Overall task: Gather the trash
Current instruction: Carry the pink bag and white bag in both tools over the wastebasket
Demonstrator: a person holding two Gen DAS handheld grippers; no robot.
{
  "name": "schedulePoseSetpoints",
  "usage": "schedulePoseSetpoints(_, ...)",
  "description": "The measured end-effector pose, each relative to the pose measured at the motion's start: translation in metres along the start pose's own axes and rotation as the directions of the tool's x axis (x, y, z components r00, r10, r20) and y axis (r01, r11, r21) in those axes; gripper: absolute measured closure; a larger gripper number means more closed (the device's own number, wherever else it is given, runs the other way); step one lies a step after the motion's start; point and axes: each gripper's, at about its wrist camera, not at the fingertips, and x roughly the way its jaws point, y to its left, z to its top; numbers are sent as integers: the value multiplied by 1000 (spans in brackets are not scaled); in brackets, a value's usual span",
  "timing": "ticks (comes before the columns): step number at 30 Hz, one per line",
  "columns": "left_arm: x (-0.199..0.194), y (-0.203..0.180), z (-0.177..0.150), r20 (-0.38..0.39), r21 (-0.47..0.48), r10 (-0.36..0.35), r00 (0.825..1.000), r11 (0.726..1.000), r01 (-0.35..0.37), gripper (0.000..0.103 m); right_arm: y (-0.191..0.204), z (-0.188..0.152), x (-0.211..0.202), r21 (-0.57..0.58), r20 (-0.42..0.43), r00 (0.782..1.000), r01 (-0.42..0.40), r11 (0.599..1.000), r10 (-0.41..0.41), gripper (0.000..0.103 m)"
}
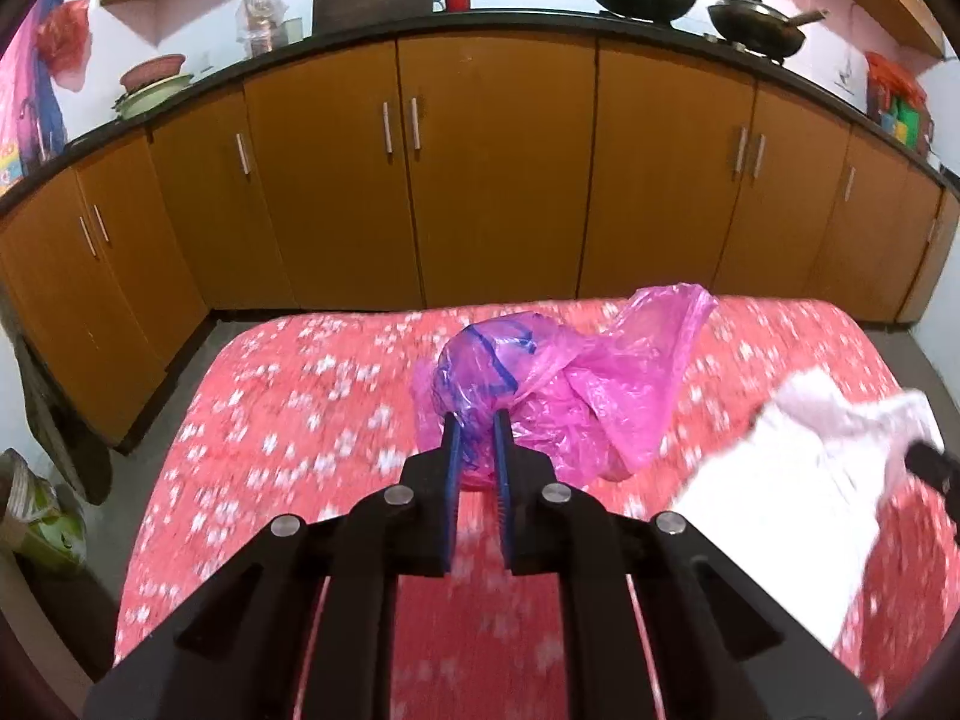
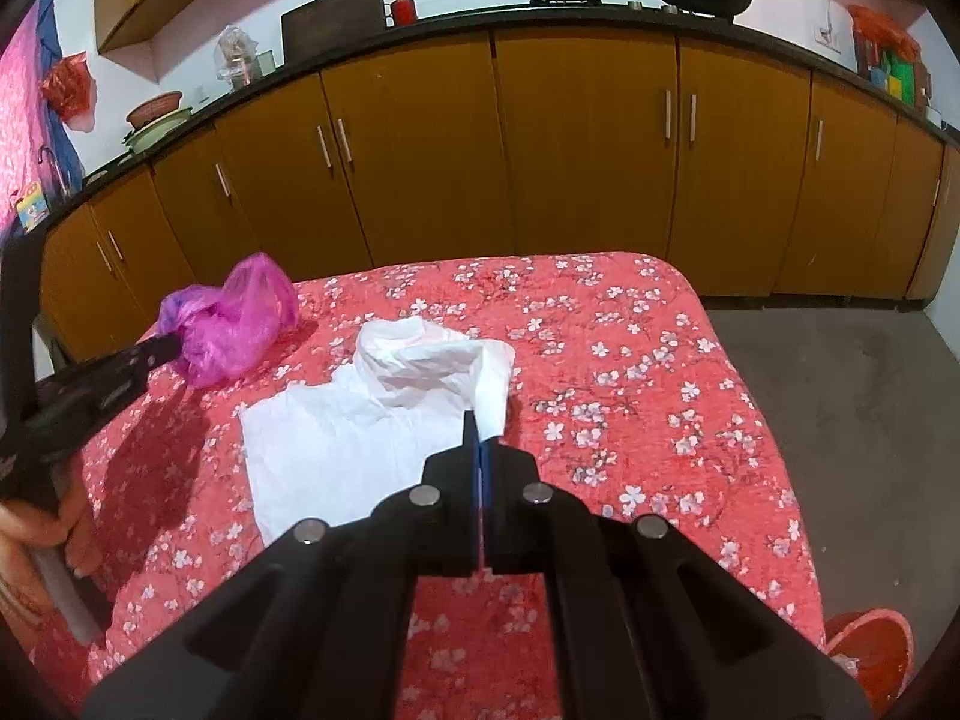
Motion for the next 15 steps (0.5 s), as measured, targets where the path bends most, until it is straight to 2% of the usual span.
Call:
schedulePoseSetpoints(9, -48, -5, -35, -4, 25, -19, 1000, 1000, 19, 97, -6, -16, -43, 31, 23, 1000, 8, 999, -9, 101)
schedulePoseSetpoints(15, -89, -7, -55, -4, -14, -69, 998, 998, 69, 97, -10, -39, -86, 35, 37, 999, 8, 999, -10, 101)
